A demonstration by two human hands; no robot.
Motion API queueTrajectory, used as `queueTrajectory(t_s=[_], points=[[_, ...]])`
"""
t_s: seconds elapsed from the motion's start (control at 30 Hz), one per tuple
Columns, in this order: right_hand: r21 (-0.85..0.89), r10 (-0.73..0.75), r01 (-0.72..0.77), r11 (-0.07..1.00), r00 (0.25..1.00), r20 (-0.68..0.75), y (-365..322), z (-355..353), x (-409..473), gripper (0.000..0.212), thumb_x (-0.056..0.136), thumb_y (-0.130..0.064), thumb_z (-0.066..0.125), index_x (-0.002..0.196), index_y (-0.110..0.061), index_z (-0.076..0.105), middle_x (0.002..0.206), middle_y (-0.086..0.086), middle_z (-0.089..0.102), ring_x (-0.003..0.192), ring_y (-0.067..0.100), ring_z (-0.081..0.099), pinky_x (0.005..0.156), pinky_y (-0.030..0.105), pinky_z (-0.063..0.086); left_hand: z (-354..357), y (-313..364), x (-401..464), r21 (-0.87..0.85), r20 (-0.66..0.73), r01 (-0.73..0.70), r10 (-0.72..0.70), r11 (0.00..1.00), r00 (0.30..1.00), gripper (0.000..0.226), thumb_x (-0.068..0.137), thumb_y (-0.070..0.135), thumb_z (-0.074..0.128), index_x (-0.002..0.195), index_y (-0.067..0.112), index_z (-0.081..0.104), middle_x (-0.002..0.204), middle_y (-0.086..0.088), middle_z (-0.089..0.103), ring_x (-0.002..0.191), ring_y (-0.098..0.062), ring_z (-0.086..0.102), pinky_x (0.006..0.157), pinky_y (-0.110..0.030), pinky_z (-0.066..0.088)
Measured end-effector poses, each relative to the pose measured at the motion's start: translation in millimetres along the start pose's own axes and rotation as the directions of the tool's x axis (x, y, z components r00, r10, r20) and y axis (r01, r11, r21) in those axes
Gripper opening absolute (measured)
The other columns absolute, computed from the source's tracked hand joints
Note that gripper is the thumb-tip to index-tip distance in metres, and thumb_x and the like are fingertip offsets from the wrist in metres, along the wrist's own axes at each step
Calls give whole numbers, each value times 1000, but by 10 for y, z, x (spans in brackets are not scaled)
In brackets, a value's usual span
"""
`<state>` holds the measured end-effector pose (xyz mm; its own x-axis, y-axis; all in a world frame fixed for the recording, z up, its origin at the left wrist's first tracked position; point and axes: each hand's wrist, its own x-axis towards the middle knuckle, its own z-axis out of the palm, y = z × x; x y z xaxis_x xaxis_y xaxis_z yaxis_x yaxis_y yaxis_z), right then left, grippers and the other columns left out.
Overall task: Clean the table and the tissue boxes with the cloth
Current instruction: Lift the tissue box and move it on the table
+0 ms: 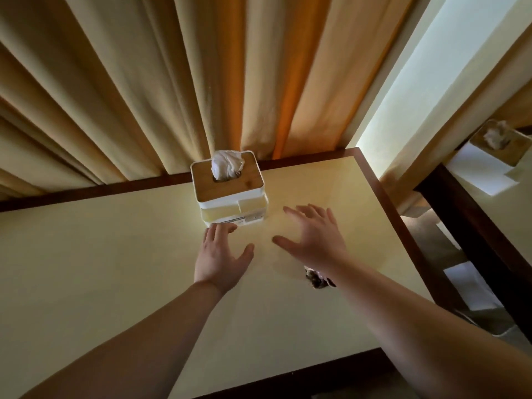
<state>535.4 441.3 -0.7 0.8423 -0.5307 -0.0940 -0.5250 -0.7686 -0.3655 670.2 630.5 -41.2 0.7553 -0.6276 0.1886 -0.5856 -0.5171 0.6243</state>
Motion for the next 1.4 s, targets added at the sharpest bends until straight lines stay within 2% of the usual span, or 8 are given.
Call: queueTrajectory(t_s=[0.17, 0.3, 0.4, 0.5, 0.87, 1.03, 1.27, 1.4], points=[[159, -16, 20, 987, 999, -29, -398, -13, 368, 105, 86, -63, 72, 166, -24, 16, 152, 5, 50, 139, 27, 44, 110, 45, 44, -308, -179, 192, -19, -127, 196, -197, 980, 972, 96, 67, 43, 92, 142, 12, 40, 132, -10, 45, 120, -33, 53, 101, -50, 51], [293, 53, -54, 955, 999, 9, -586, 59, 640, 115, 76, -59, 83, 163, -31, 14, 139, 3, 59, 127, 26, 55, 101, 44, 51, -495, -244, 469, -72, 71, 363, -359, 929, 931, 122, 71, 54, 88, 161, 31, 9, 157, -8, 34, 138, -30, 46, 106, -50, 48], [379, 84, -86, 921, 996, 24, -610, 128, 761, 103, 67, -52, 89, 151, -35, 32, 124, -8, 64, 113, 18, 61, 92, 39, 54, -541, -257, 600, -146, 201, 304, -272, 941, 941, 117, 76, 46, 87, 161, 39, 7, 157, -1, 44, 138, -25, 51, 106, -48, 49], [407, 95, -82, 910, 995, -11, -594, 145, 811, 84, 66, -43, 90, 138, -33, 48, 117, -11, 65, 108, 16, 61, 83, 33, 49, -514, -203, 671, -221, 174, 289, -254, 931, 951, 103, 77, 38, 88, 155, 44, 21, 144, 3, 57, 129, -23, 58, 102, -47, 53], [528, 298, -208, 823, 950, -89, 268, -351, 562, 77, 78, -28, 90, 142, -31, 49, 116, -16, 56, 108, 8, 51, 85, 25, 42, 99, 576, 1150, -317, 303, 199, -100, 927, 948, 100, 74, 24, 91, 154, 39, 33, 112, 23, 56, 113, -14, 59, 94, -38, 52], [575, 434, -283, 767, 890, -140, 886, -557, 428, 78, 72, -31, 94, 137, -35, 51, 113, -18, 63, 109, 11, 63, 88, 30, 56, 605, 1095, 1386, -304, 402, 149, -15, 941, 916, 109, 72, 35, 92, 159, 35, 26, 123, 15, 57, 116, -15, 58, 100, -40, 52], [597, 496, -325, 734, 857, -143, 1444, -631, 404, 71, 78, -27, 91, 138, -30, 51, 112, -16, 59, 111, 13, 61, 86, 26, 50, 1068, 1483, 1639, -267, 478, 118, 25, 957, 878, 110, 73, 26, 92, 160, 29, 26, 143, 0, 57, 125, -23, 58, 105, -45, 52], [623, 486, -302, 721, 862, -144, 1505, -607, 435, 75, 81, -20, 89, 143, -28, 49, 111, -22, 56, 98, 3, 61, 72, 8, 45, 1127, 1483, 1712, -256, 464, 111, 21, 960, 886, 109, 70, 24, 92, 159, 31, 29, 137, 1, 59, 121, -22, 60, 101, -43, 53]])
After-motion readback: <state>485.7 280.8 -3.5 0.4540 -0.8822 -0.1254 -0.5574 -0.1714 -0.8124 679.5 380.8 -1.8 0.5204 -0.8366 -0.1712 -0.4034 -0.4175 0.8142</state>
